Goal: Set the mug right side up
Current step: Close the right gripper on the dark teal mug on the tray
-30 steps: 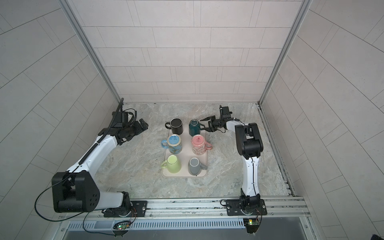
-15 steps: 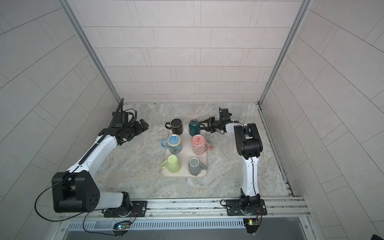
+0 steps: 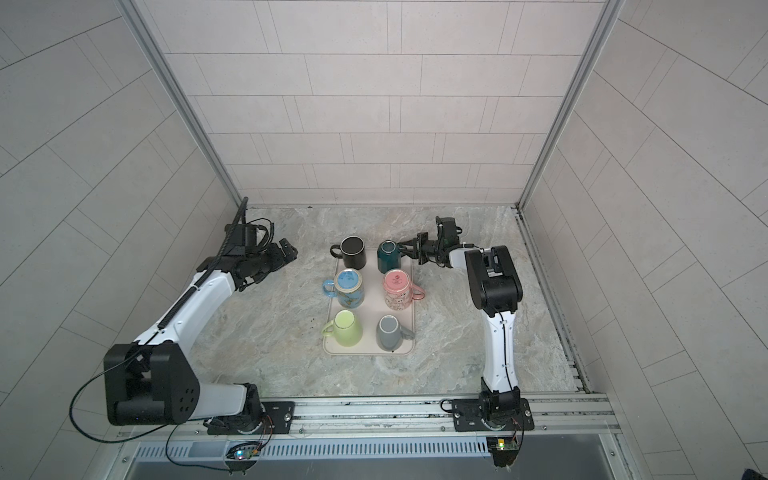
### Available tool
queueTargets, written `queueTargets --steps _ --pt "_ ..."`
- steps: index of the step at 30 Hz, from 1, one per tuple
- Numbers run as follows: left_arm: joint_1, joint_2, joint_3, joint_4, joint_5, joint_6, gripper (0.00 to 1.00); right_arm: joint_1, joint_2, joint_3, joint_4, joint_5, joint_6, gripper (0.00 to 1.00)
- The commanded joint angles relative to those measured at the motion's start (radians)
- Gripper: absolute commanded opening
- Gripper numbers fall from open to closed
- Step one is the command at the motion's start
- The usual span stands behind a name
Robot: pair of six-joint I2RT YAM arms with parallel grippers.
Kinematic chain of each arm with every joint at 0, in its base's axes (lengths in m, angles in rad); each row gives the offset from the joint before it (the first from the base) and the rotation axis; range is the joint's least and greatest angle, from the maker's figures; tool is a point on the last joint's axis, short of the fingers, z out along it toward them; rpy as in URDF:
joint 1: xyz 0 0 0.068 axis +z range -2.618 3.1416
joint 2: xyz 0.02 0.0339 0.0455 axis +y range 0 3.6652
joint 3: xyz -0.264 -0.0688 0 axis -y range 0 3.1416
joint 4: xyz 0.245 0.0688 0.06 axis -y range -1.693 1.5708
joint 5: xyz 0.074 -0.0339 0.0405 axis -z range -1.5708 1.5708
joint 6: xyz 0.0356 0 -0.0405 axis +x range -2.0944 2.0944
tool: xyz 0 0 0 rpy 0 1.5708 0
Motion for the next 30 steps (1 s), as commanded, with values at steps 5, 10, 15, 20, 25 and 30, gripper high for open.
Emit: queueTargets --steps 5,10,15,20,25,30 --pt "-0.002 -0.002 -0.013 -0.004 -0.009 0.006 1.00 0.005 0.035 0.005 0.120 0.018 0.120 0.19" --pt "-0.002 0.001 -0.014 -0.004 -0.011 0.006 1.00 0.008 0.054 0.010 0.198 0.027 0.172 0.13" --pt "0.000 0.002 -0.014 -0.004 -0.011 0.008 1.00 0.008 0.062 0.008 0.237 0.030 0.195 0.05" --pt "-0.001 0.007 -0.013 -0.006 -0.012 0.008 1.00 0.007 0.067 0.012 0.267 0.029 0.211 0.00" --pt "-0.001 0.007 -0.011 -0.006 -0.014 0.011 1.00 0.007 0.075 0.034 0.309 0.030 0.228 0.00" --pt "0.000 0.008 -0.005 -0.019 -0.018 0.016 1.00 0.007 0.067 0.066 0.346 0.027 0.233 0.00"
